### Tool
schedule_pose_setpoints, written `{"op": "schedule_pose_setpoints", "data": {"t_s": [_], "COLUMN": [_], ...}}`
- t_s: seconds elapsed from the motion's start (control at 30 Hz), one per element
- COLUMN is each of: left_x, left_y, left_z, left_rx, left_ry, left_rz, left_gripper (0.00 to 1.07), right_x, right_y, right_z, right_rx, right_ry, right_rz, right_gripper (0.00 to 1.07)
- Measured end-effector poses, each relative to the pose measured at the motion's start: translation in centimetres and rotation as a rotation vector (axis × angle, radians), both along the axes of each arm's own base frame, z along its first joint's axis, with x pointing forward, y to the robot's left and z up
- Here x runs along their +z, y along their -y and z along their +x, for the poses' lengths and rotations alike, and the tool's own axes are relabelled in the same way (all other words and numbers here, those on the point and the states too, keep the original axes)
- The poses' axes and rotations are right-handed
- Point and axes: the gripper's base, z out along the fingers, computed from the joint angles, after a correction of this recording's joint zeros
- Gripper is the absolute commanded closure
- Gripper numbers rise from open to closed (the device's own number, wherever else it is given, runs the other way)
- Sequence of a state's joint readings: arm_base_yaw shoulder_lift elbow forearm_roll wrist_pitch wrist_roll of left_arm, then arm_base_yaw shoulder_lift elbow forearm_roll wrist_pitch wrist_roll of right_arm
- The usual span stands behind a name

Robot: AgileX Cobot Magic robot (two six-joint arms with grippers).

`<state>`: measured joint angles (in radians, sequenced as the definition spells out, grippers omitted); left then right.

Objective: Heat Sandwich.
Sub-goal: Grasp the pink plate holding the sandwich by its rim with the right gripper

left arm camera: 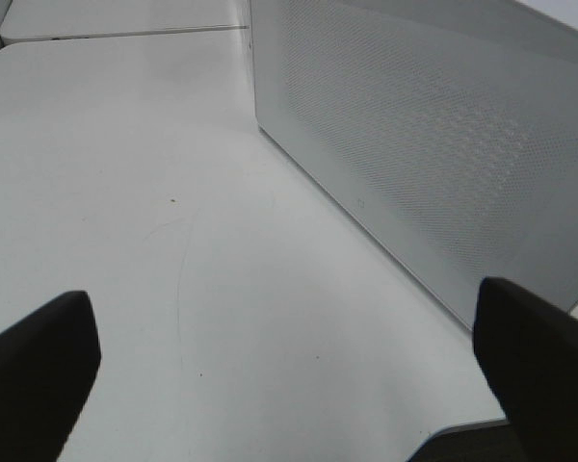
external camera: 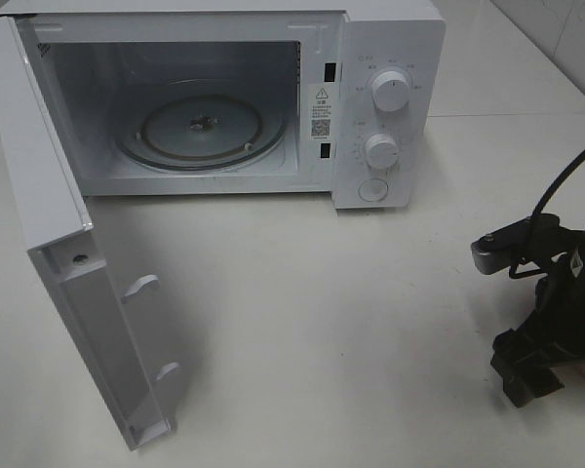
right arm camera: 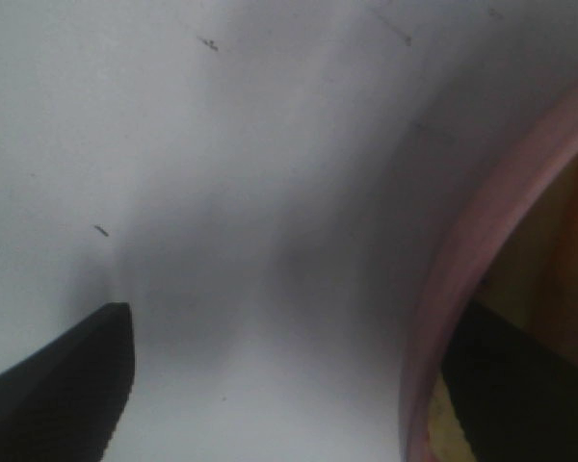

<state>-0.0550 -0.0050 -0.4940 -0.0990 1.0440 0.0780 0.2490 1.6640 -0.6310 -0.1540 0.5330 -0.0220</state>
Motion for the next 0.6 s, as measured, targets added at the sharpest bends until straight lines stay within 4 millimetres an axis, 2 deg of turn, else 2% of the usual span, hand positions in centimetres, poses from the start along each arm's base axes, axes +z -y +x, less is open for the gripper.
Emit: {"op": "schedule_pose_setpoints", "data": {"t_s": [0.1, 0.13, 0.17, 0.2, 0.27, 0.3, 0.33, 0.4, 0.43, 0.6], "left_x": [0.0, 0.0, 0.0, 0.0, 0.0, 0.0, 0.0, 0.0, 0.0, 0.0], "left_y": [0.0, 0.0, 0.0, 0.0, 0.0, 0.0, 0.0, 0.0, 0.0, 0.0], "left_z": [0.0, 0.0, 0.0, 0.0, 0.0, 0.0, 0.0, 0.0, 0.0, 0.0], "left_rx": [0.0, 0.0, 0.0, 0.0, 0.0, 0.0, 0.0, 0.0, 0.0, 0.0], "left_ry": [0.0, 0.0, 0.0, 0.0, 0.0, 0.0, 0.0, 0.0, 0.0, 0.0], "left_rz": [0.0, 0.0, 0.0, 0.0, 0.0, 0.0, 0.0, 0.0, 0.0, 0.0], "left_gripper": [0.09, 0.09, 0.09, 0.09, 0.09, 0.09, 0.09, 0.09, 0.09, 0.09], "right_x": [-0.38, -0.44, -0.44, -0.43, -0.42, -0.4, -0.4, -0.38, -0.35, -0.34], "right_y": [0.13, 0.21, 0.21, 0.26, 0.35, 0.46, 0.46, 0.61, 0.74, 0.81], "right_z": [0.05, 0.1, 0.1, 0.13, 0.21, 0.32, 0.32, 0.4, 0.47, 0.5], "right_rx": [-0.012, -0.012, -0.012, -0.009, -0.017, -0.034, -0.034, -0.052, -0.061, -0.073], "right_ry": [-0.008, -0.005, -0.005, -0.003, 0.008, 0.021, 0.021, 0.032, 0.042, 0.047], "right_rz": [-0.01, -0.017, -0.017, -0.023, -0.032, -0.044, -0.044, -0.059, -0.074, -0.081], "right_gripper": [0.38, 0.48, 0.48, 0.52, 0.66, 0.81, 0.81, 0.94, 1.06, 1.07]}}
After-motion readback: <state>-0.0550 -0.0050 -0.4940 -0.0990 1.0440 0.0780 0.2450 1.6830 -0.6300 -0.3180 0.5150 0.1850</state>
